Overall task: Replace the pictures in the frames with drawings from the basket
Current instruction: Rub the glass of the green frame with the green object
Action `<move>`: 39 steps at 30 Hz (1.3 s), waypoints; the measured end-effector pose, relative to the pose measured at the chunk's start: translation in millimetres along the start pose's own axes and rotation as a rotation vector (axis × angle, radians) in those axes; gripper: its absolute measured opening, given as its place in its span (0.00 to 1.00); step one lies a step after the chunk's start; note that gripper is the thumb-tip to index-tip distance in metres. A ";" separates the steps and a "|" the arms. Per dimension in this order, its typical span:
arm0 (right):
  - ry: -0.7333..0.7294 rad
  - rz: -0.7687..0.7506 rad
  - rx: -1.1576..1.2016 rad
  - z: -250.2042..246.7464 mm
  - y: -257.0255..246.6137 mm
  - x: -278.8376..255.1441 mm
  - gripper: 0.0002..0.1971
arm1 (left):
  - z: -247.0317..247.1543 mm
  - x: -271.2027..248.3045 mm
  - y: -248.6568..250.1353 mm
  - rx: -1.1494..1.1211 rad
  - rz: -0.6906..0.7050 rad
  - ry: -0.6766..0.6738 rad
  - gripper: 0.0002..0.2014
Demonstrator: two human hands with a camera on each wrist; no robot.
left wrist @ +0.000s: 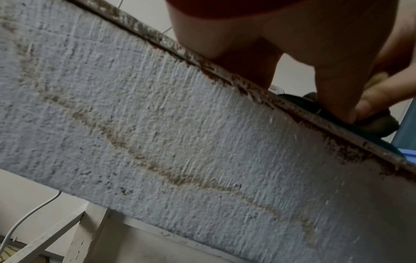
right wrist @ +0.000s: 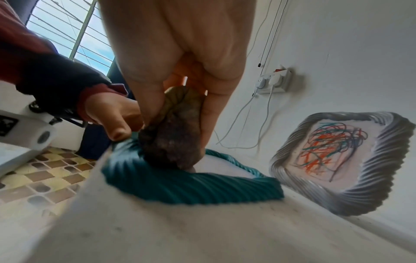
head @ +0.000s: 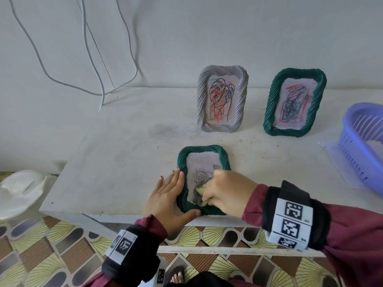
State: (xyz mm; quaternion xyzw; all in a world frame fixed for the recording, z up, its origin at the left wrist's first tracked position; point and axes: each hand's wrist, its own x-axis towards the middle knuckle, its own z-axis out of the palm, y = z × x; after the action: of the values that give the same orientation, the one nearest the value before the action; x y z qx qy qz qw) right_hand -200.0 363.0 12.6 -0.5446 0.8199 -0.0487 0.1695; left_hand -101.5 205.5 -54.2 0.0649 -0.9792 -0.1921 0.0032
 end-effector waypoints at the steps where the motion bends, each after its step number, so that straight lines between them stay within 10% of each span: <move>1: 0.009 0.028 0.010 -3.0 4.0 -0.3 0.12 | -0.2 0.0 -0.1 -0.001 0.000 -0.003 0.52; 13: 0.230 0.258 0.092 -32.8 20.4 52.3 0.10 | -3.3 -0.1 3.4 -0.005 -0.005 -0.012 0.52; 30: -0.056 0.019 0.010 -6.0 -1.6 1.1 0.12 | -4.8 0.4 4.1 -0.013 -0.022 -0.030 0.53; 39: 0.277 0.145 0.277 -2.2 23.0 -8.5 0.19 | -1.7 1.3 0.9 -0.039 0.005 -0.014 0.53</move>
State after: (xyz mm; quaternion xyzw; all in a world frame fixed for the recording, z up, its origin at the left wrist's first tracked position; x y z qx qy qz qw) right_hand -217.8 379.8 10.6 -0.4437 0.8579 -0.2233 0.1314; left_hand -102.9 205.5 -52.3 0.0608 -0.9754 -0.2118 -0.0019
